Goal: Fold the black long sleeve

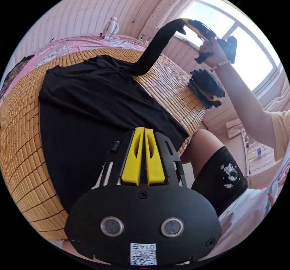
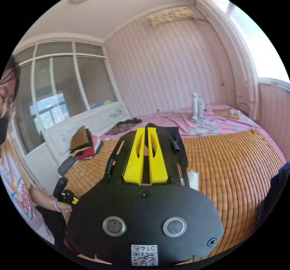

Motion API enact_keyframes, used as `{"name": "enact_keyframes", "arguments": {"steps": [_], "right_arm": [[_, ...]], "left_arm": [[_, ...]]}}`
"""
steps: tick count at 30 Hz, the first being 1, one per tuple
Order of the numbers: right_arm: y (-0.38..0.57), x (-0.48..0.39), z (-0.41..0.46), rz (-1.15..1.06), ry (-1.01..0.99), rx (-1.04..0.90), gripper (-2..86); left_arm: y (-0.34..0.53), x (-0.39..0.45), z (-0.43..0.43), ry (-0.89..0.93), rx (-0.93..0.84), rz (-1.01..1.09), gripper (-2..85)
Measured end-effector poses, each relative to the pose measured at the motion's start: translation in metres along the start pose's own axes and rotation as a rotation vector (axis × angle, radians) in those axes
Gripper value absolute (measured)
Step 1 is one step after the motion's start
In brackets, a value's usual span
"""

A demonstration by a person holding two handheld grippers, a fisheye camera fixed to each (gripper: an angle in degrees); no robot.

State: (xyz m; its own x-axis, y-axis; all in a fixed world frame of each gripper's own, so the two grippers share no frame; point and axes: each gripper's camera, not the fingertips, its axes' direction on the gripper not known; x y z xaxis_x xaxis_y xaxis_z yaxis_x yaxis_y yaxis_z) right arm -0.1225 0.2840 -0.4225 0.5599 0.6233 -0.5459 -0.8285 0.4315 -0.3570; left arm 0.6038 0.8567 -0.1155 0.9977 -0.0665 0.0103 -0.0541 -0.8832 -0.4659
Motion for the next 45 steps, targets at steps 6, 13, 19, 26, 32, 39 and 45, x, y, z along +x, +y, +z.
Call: {"name": "enact_keyframes", "arguments": {"steps": [6,13,19,26,32,39,45], "right_arm": [[0.029,-0.166,0.073,-0.323,-0.582,-0.298,6.6],[0.149,-0.208,0.126,-0.354,-0.558,-0.739,9.8],[0.121,-0.140,0.157,-0.224,-0.272,-0.652,9.6],[0.085,-0.030,0.276,0.009,0.082,-0.605,11.3],[0.068,0.015,0.367,0.099,0.211,-0.632,11.0],[0.064,0.035,0.413,0.250,0.124,-0.703,2.3],[0.017,0.012,0.339,0.227,0.024,-0.419,1.1]], "left_arm": [[0.080,-0.043,-0.087,-0.106,0.055,-0.112,-1.0],[0.160,-0.087,-0.149,-0.239,0.065,-0.254,-0.7],[0.133,-0.147,-0.150,-0.271,0.143,-0.204,2.8],[0.004,-0.270,-0.092,-0.355,0.225,-0.191,1.2],[-0.085,-0.360,-0.017,-0.186,0.140,-0.342,8.9],[-0.106,-0.387,0.013,-0.171,0.096,-0.393,0.0],[-0.097,-0.341,-0.058,-0.157,0.252,-0.254,-0.9]]}}
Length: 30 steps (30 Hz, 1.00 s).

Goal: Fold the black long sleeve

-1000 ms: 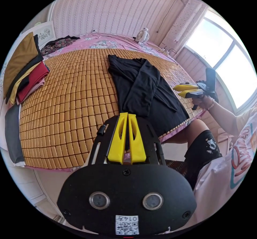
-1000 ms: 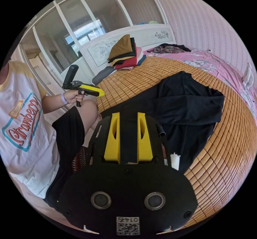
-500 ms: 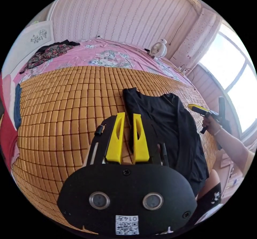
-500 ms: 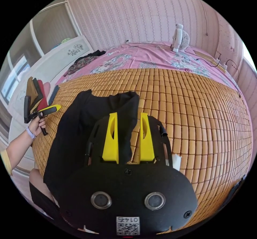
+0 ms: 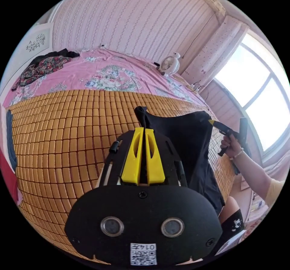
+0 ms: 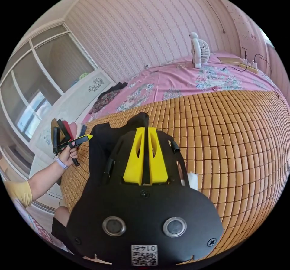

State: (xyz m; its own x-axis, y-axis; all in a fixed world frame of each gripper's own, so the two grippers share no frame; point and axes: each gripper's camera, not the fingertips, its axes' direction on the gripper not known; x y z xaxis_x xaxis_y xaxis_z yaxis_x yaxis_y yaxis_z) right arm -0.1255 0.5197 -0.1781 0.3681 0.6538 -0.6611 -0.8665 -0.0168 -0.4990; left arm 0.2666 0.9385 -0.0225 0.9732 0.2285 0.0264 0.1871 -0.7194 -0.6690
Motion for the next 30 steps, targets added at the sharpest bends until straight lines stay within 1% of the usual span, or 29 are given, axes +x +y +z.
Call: {"name": "enact_keyframes", "arguments": {"steps": [2,3,5,6,8,9,10,11,12,13,14,16,17,21,23,26,30], "right_arm": [[0.014,-0.023,-0.053,-0.070,-0.052,0.063,1.2],[0.020,-0.029,-0.067,-0.092,-0.063,0.071,1.2],[0.056,-0.050,-0.119,-0.157,-0.101,0.076,1.5],[0.067,-0.055,-0.130,-0.169,-0.116,0.065,1.6],[0.119,-0.074,-0.166,-0.206,-0.166,-0.016,2.4],[0.133,-0.078,-0.171,-0.209,-0.173,-0.048,2.7],[0.164,-0.086,-0.176,-0.196,-0.172,-0.121,3.7],[0.194,-0.091,-0.175,-0.165,-0.159,-0.201,5.1],[0.208,-0.093,-0.174,-0.156,-0.148,-0.242,5.9],[0.234,-0.098,-0.170,-0.146,-0.112,-0.316,7.2],[0.254,-0.103,-0.165,-0.150,-0.059,-0.382,8.0],[0.269,-0.115,-0.158,-0.167,0.004,-0.464,8.4],[0.271,-0.124,-0.156,-0.178,0.025,-0.466,8.5],[0.255,-0.164,-0.144,-0.257,0.060,-0.400,8.2],[0.235,-0.196,-0.124,-0.358,0.104,-0.374,7.3],[0.201,-0.240,-0.083,-0.481,0.133,-0.379,4.7],[0.158,-0.291,-0.019,-0.638,0.148,-0.435,1.3]], "left_arm": [[0.020,0.025,-0.056,0.052,0.067,0.113,-1.0],[0.028,0.031,-0.070,0.061,0.070,0.139,-1.0],[0.076,0.049,-0.121,0.121,0.058,0.222,-1.0],[0.093,0.053,-0.132,0.143,0.048,0.234,-1.0],[0.168,0.062,-0.166,0.250,-0.026,0.209,-1.0],[0.188,0.064,-0.172,0.278,-0.055,0.191,-1.0],[0.228,0.068,-0.182,0.309,-0.112,0.154,-1.0],[0.264,0.074,-0.191,0.271,-0.170,0.120,-1.0],[0.280,0.077,-0.196,0.231,-0.189,0.105,-1.0],[0.308,0.085,-0.207,0.147,-0.209,0.073,-1.0],[0.328,0.095,-0.216,0.101,-0.218,0.057,-1.0],[0.344,0.117,-0.230,0.081,-0.220,0.058,-1.0],[0.347,0.134,-0.235,0.067,-0.219,0.077,-1.0],[0.340,0.197,-0.225,0.034,-0.248,0.215,-1.0],[0.330,0.235,-0.200,0.050,-0.217,0.263,-1.0],[0.317,0.280,-0.155,0.139,-0.169,0.291,-1.0],[0.316,0.323,-0.096,0.066,-0.241,0.357,-1.0]]}}
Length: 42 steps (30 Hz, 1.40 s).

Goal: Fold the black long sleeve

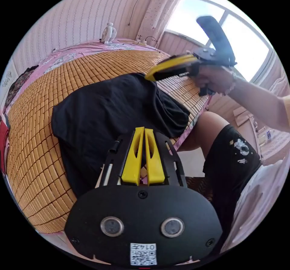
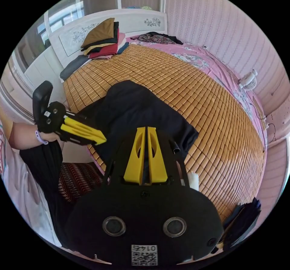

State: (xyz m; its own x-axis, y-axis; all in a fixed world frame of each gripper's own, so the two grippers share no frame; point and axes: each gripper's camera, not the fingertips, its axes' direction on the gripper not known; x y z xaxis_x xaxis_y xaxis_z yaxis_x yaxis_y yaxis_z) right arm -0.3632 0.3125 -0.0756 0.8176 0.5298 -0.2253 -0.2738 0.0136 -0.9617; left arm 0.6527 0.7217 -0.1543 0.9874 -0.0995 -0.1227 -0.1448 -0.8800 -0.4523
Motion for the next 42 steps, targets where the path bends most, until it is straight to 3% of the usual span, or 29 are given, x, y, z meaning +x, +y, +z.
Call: {"name": "enact_keyframes", "arguments": {"steps": [3,5,7,13,16,18,21,26,31,36,39,42], "right_arm": [[-0.069,-0.010,0.041,-0.125,0.035,-0.110,0.1],[-0.116,-0.017,0.090,-0.215,0.093,-0.291,-0.2],[-0.134,-0.022,0.136,-0.287,0.130,-0.486,-0.3],[-0.173,-0.020,0.146,-0.454,0.079,-0.675,-0.4],[-0.180,0.004,0.146,-0.350,0.164,-0.593,-0.4],[-0.166,0.018,0.163,-0.244,0.142,-0.593,-0.3],[-0.143,0.039,0.142,-0.103,0.095,-0.435,-0.1],[-0.016,0.081,0.040,0.160,-0.056,-0.129,1.8],[0.136,0.096,0.008,0.388,0.038,-0.225,9.5],[0.231,0.105,0.012,0.551,-0.135,-0.238,8.6],[0.262,0.117,0.022,0.583,-0.231,-0.238,3.5],[0.285,0.130,0.010,0.590,-0.373,-0.126,1.5]], "left_arm": [[0.003,0.025,0.031,-0.117,-0.085,0.116,-1.0],[0.012,0.044,0.027,-0.170,-0.005,0.214,-1.0],[0.008,0.050,0.025,-0.167,-0.026,0.215,-1.0],[0.000,0.047,0.016,-0.046,-0.041,0.153,-1.0],[0.000,0.052,0.011,-0.024,-0.036,0.155,-0.9],[0.002,0.057,0.008,-0.026,-0.028,0.163,-0.8],[0.006,0.067,0.003,-0.052,0.004,0.187,-0.4],[0.003,0.095,-0.027,-0.033,0.120,0.266,5.5],[-0.013,0.133,-0.036,0.031,0.184,0.279,11.2],[-0.038,0.169,-0.009,0.062,0.144,0.293,14.6],[-0.056,0.183,0.016,0.070,0.081,0.268,16.7],[-0.071,0.195,0.037,0.077,-0.025,0.302,17.1]]}}
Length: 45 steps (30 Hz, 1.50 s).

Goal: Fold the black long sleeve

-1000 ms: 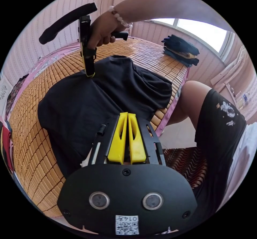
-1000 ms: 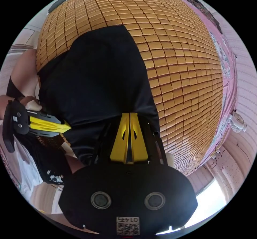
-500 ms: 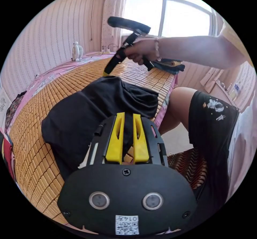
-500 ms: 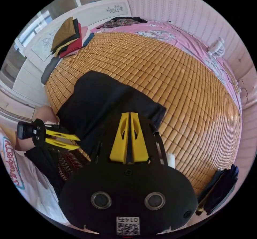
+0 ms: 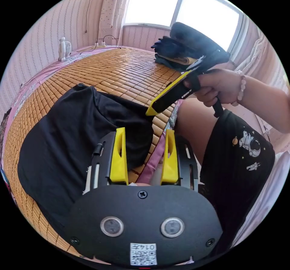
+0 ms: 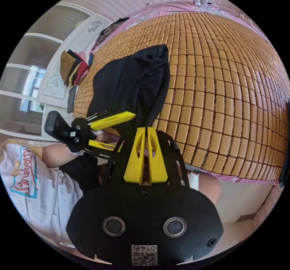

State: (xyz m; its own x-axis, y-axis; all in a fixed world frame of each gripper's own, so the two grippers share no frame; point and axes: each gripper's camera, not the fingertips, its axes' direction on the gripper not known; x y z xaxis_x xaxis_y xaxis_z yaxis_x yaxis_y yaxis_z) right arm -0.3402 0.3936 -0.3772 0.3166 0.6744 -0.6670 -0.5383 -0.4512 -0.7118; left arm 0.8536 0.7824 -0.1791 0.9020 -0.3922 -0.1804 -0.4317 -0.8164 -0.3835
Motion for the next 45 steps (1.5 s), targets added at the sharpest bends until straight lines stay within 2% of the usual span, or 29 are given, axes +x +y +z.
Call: {"name": "enact_keyframes", "arguments": {"steps": [3,5,8,14,16,18,22,24,28,33,37,41,45], "right_arm": [[0.018,0.010,-0.022,-0.015,-0.166,0.114,1.2],[0.038,0.020,-0.022,0.038,-0.261,0.174,1.3],[0.069,0.033,-0.012,0.074,-0.359,0.203,2.5],[0.112,0.098,-0.023,0.272,-0.253,0.387,11.7],[0.110,0.114,-0.016,0.335,-0.295,0.422,12.7],[0.108,0.125,-0.007,0.395,-0.347,0.463,12.7],[0.108,0.139,0.004,0.464,-0.328,0.478,5.3],[0.113,0.149,0.006,0.466,-0.401,0.461,3.0],[0.143,0.161,-0.030,0.462,-0.486,0.584,1.4],[0.179,0.142,-0.124,0.320,-0.330,0.679,1.1],[0.159,0.108,-0.181,0.186,-0.189,0.646,1.5],[0.068,0.067,-0.163,0.090,-0.087,0.519,3.1],[-0.007,0.055,-0.109,0.087,-0.022,0.388,5.9]], "left_arm": [[-0.013,0.004,0.001,-0.047,-0.036,0.015,14.0],[-0.015,-0.003,-0.005,-0.061,-0.057,-0.059,6.8],[0.001,-0.007,-0.020,-0.038,-0.114,-0.061,1.6],[0.059,0.019,-0.077,-0.016,-0.092,0.075,0.0],[0.075,0.024,-0.090,-0.011,-0.093,0.085,-0.2],[0.089,0.024,-0.099,-0.002,-0.107,0.074,-0.3],[0.115,0.013,-0.122,0.011,-0.089,-0.023,-0.4],[0.124,0.007,-0.131,0.004,-0.066,-0.066,-0.4],[0.136,0.001,-0.142,-0.022,-0.016,-0.127,-0.4],[0.130,0.003,-0.168,0.040,0.178,-0.129,-0.4],[0.138,-0.019,-0.177,0.115,0.299,-0.262,-0.4],[0.162,-0.066,-0.185,0.067,0.342,-0.435,-0.3],[0.181,-0.121,-0.168,0.050,0.253,-0.653,1.0]]}}
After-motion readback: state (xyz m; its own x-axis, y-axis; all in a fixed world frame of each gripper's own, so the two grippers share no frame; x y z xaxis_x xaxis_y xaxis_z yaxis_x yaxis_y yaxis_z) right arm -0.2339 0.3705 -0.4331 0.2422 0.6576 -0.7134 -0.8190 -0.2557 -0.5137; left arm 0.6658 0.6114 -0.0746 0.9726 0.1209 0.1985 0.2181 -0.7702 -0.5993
